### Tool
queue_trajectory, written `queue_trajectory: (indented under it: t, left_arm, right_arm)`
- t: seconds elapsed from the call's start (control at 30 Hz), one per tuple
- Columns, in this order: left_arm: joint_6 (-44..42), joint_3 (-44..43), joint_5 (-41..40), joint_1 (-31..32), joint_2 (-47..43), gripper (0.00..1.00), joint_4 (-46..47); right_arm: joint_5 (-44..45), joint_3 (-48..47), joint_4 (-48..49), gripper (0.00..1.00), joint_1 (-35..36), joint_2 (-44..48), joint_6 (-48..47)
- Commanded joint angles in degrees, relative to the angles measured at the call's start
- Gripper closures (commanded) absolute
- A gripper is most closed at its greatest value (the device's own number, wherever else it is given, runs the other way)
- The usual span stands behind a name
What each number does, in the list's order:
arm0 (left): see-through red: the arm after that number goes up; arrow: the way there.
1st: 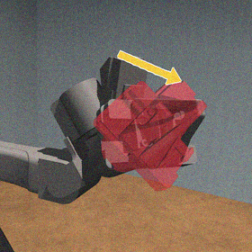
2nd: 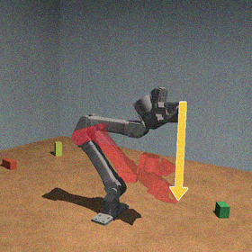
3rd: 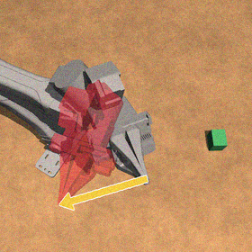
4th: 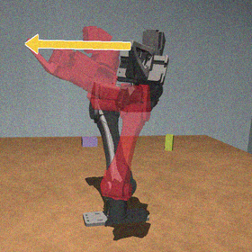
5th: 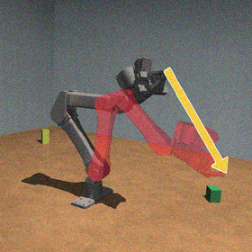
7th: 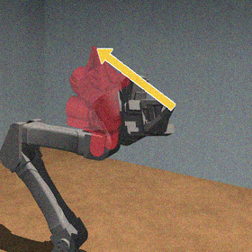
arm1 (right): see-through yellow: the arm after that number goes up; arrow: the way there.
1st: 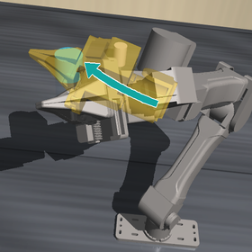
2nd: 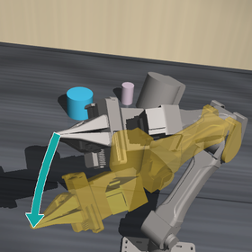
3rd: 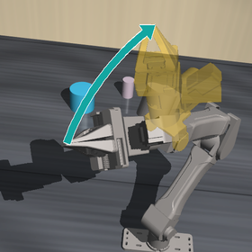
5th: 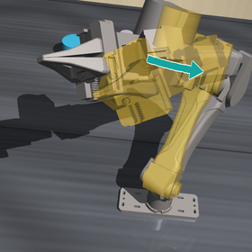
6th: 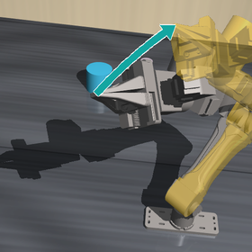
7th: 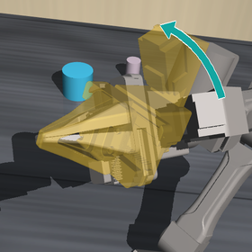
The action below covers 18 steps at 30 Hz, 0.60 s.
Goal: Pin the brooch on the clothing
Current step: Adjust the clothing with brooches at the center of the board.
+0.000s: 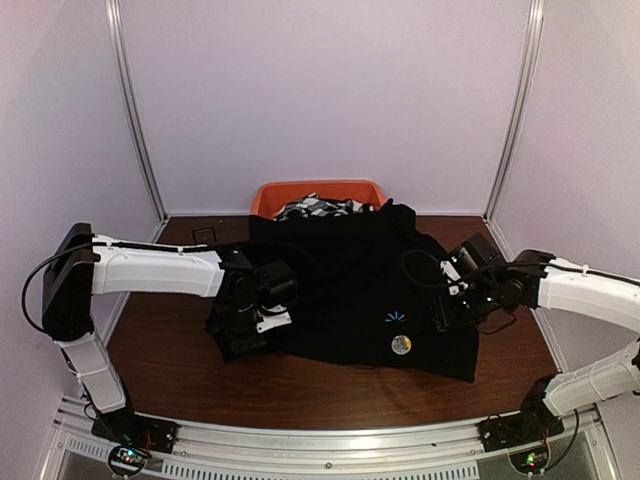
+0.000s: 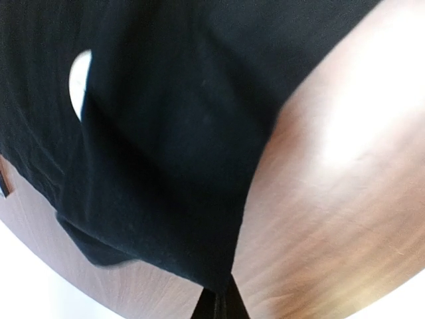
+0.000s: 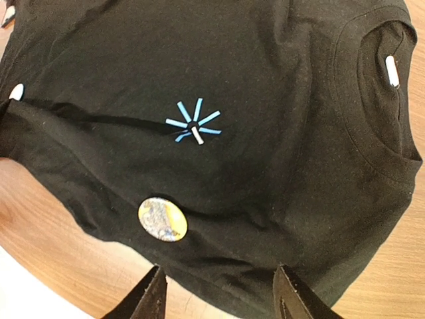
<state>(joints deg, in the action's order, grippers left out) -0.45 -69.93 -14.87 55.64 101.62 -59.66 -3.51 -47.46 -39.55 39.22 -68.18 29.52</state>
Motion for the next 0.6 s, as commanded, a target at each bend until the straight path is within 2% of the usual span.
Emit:
queue_trajectory:
  t: [0.0, 0.17, 0.3, 0.57]
  left_arm:
    - [-1.56, -3.52, 3.58, 0.61, 0.26, 1.00, -4.82]
    - [-3.16, -4.30, 6.85, 0.58, 3.40, 1.00, -5.59]
    - [-4.11, -4.25, 9.88, 0.60, 5.07, 1.00, -5.69]
    - [-5.39, -4.25, 13.88, 0.61, 6.09, 1.00, -5.76]
  right_arm:
    - [-0.96, -1.84, -8.50, 0.44, 0.76, 1.85, -3.98]
    - [-0.91, 2.83, -14.95, 0.44, 3.26, 4.33, -3.91]
    - [-0.42, 6.91, -16.02, 0.44, 4.78, 7.03, -2.17]
    - [3.23, 6.80, -13.14, 0.38, 8.32, 0.67, 0.00]
